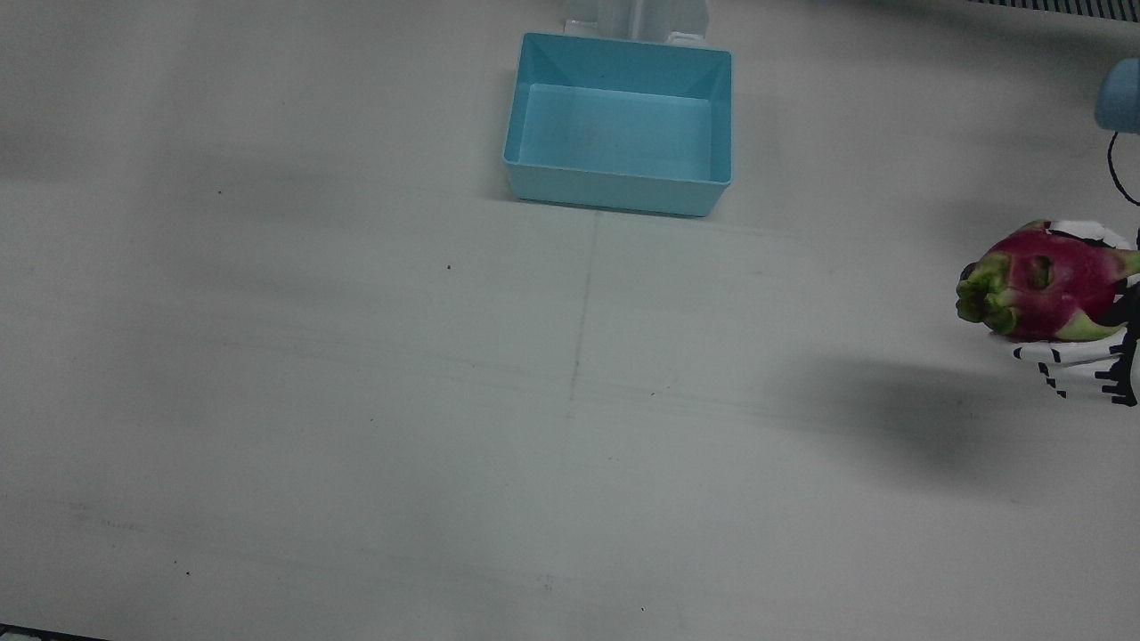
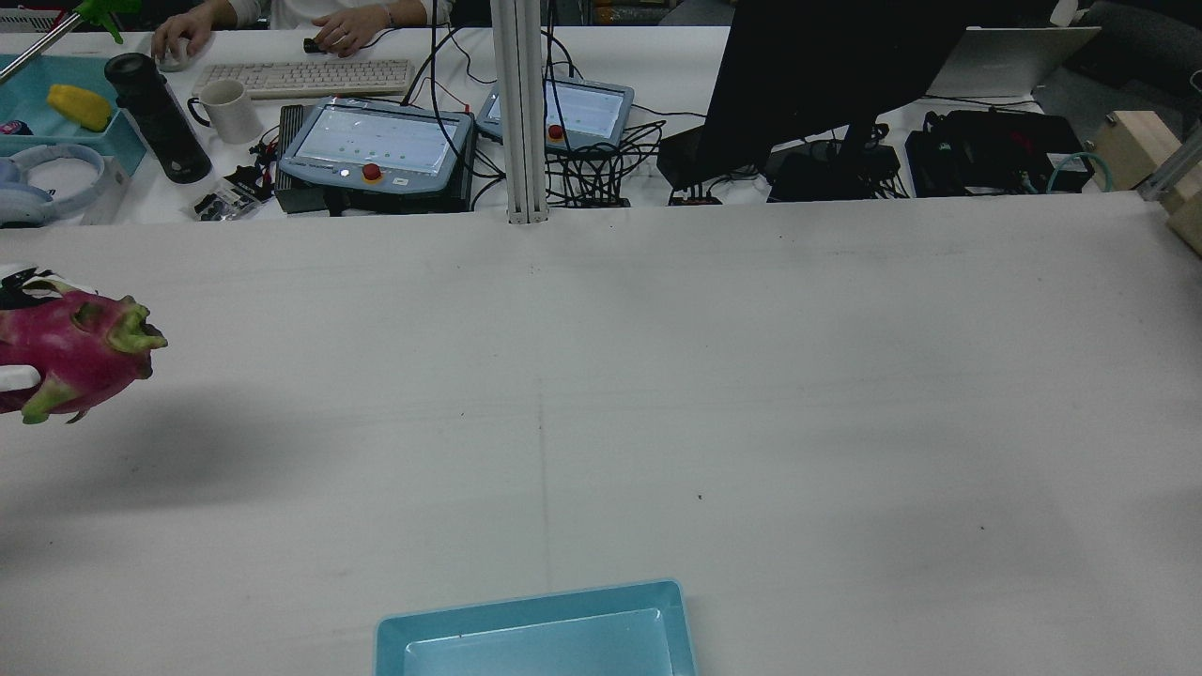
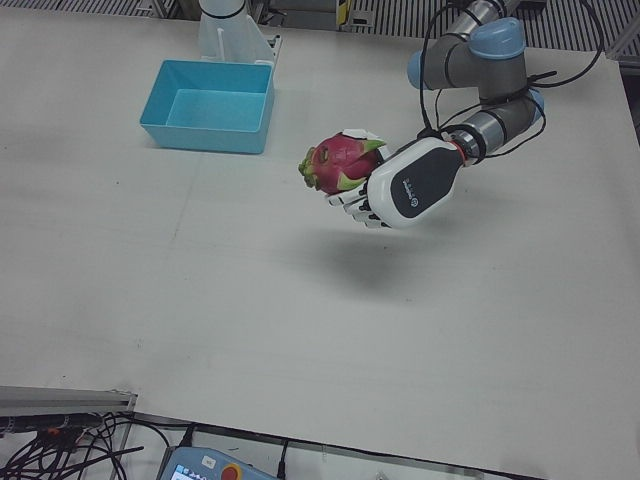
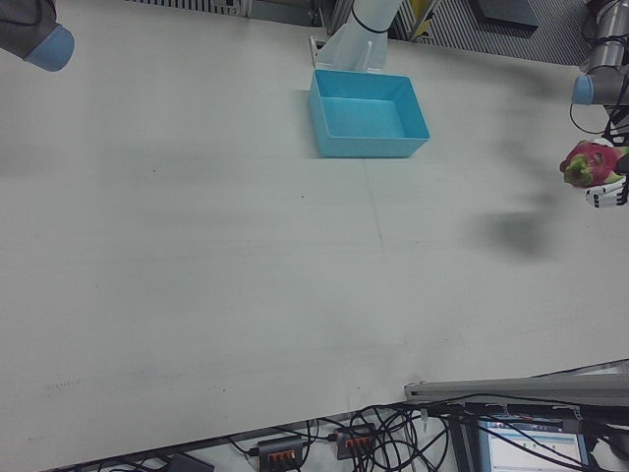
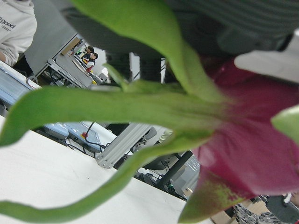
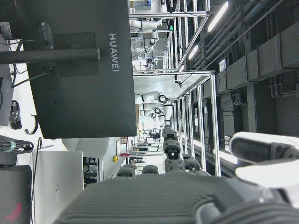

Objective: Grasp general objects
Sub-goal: 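Lift the dragon fruit with the left hand toward the robot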

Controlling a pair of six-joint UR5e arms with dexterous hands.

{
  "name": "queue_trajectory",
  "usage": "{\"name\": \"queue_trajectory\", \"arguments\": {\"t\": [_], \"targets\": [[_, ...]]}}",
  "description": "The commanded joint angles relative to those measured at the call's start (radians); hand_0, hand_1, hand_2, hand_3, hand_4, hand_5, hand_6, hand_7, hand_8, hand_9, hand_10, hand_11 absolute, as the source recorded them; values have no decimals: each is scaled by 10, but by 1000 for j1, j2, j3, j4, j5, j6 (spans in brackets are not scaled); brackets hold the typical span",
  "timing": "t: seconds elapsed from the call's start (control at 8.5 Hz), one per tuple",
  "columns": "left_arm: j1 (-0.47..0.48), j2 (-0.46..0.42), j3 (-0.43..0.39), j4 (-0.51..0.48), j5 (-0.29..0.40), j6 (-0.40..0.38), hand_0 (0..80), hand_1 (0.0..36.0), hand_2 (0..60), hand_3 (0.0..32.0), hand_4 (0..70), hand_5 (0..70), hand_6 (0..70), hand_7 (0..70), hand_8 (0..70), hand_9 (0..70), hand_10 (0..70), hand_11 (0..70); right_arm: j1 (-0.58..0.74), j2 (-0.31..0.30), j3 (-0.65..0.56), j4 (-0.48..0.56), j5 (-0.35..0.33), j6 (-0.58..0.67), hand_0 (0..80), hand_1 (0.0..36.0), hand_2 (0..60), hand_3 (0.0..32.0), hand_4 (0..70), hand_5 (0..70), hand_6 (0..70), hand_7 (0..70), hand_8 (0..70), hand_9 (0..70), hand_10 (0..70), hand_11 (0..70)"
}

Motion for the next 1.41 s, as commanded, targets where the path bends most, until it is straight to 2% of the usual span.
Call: {"name": "queue_trajectory", "arguments": {"t": [0.0, 0.24, 0.47, 0.71, 0.82, 0.94, 1.18, 1.29], "targets": [[4, 166, -25, -236, 45, -66, 285, 0, 488, 0, 515, 700, 700, 700, 700, 700, 700, 700, -1, 0, 0, 0, 0, 0, 0, 0, 0, 0, 0, 0, 0, 0, 0, 0, 0, 0], [4, 182, -77, -246, 37, -106, 300, 0, 542, 0, 525, 700, 700, 700, 700, 700, 700, 700, -1, 0, 0, 0, 0, -2, 0, 0, 0, 0, 0, 0, 0, 0, 0, 0, 0, 0], [0, 182, -100, -234, 37, -106, 315, 0, 550, 0, 527, 700, 700, 700, 700, 700, 700, 700, 1, 0, 0, 0, 0, -2, 0, 0, 0, 0, 0, 0, 0, 0, 0, 0, 0, 0], [14, 183, -116, -229, 45, -95, 320, 0, 588, 0, 535, 700, 700, 700, 700, 700, 700, 700, 0, 0, 0, 0, 0, 0, 0, 0, 0, 0, 0, 0, 0, 0, 0, 0, 0, 0], [78, 183, -151, -222, 40, -83, 329, 0, 600, 0, 542, 700, 700, 700, 700, 700, 700, 700, 1, 0, 0, 0, 0, 0, 0, 0, 0, 0, 0, 0, 0, 0, 0, 0, 0, 0], [190, 177, -201, -152, 24, -16, 337, 0, 600, 0, 553, 700, 700, 700, 700, 700, 700, 700, 0, 0, 0, 0, 0, 0, 0, 0, 0, 0, 0, 0, 0, 0, 0, 0, 0, 0], [256, 174, -214, -159, -13, 15, 361, 0, 600, 0, 567, 700, 700, 700, 700, 700, 700, 700, -1, 0, 0, 0, 0, 0, 0, 0, 0, 0, 0, 0, 0, 0, 0, 0, 0, 0], [320, 174, -219, -176, -47, 31, 453, 31, 600, 0, 601, 700, 700, 700, 700, 700, 700, 700, -1, 0, 0, 0, -2, 0, 0, 0, 0, 0, 0, 0, 0, 0, 0, 0, 0, 0]]}}
